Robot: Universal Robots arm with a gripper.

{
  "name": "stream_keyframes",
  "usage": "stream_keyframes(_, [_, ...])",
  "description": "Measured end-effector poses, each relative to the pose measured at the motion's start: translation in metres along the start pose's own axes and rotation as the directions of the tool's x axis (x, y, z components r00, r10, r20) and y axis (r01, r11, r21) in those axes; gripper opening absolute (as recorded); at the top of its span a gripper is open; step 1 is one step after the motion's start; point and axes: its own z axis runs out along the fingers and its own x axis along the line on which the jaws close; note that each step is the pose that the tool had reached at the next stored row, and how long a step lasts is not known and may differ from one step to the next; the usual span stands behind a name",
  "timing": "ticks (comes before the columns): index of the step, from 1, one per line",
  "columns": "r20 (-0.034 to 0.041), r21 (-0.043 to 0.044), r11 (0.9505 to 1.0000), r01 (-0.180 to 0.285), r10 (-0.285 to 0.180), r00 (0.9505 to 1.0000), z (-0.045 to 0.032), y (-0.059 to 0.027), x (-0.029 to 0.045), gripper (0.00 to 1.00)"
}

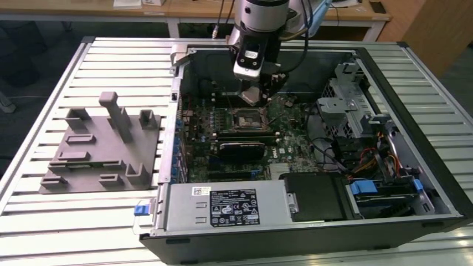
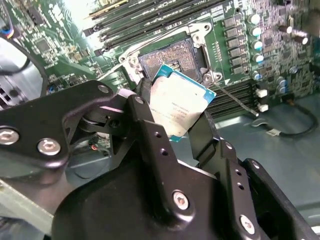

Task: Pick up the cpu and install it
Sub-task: 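Place the cpu into insertion slot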

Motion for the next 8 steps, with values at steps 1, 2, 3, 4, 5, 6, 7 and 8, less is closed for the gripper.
stream_keyframes(1, [0.0007, -0.0002, 0.9999, -0.014, 0.014, 0.9999, 0.0000, 0.0000, 0.0000, 0.54])
stream_keyframes(2, [0.0014, -0.0003, 0.9996, -0.029, 0.029, 0.9996, 0.0000, 0.0000, 0.0000, 0.54])
stream_keyframes(3, [0.0021, -0.0005, 0.9991, -0.042, 0.042, 0.9991, 0.0000, 0.0000, 0.0000, 0.54])
stream_keyframes(4, [0.0028, -0.0006, 0.9985, -0.055, 0.055, 0.9985, 0.0000, 0.0000, 0.0000, 0.54])
stream_keyframes(5, [0.0034, -0.0008, 0.9977, -0.068, 0.068, 0.9977, 0.0000, 0.0000, 0.0000, 0.54])
stream_keyframes(6, [0.0040, -0.0010, 0.9967, -0.081, 0.081, 0.9967, 0.0000, 0.0000, 0.0000, 0.54])
stream_keyframes(7, [0.0046, -0.0012, 0.9956, -0.094, 0.094, 0.9956, 0.0000, 0.0000, 0.0000, 0.54])
stream_keyframes(8, [0.0053, -0.0014, 0.9943, -0.106, 0.106, 0.9943, 0.0000, 0.0000, 0.0000, 0.54])
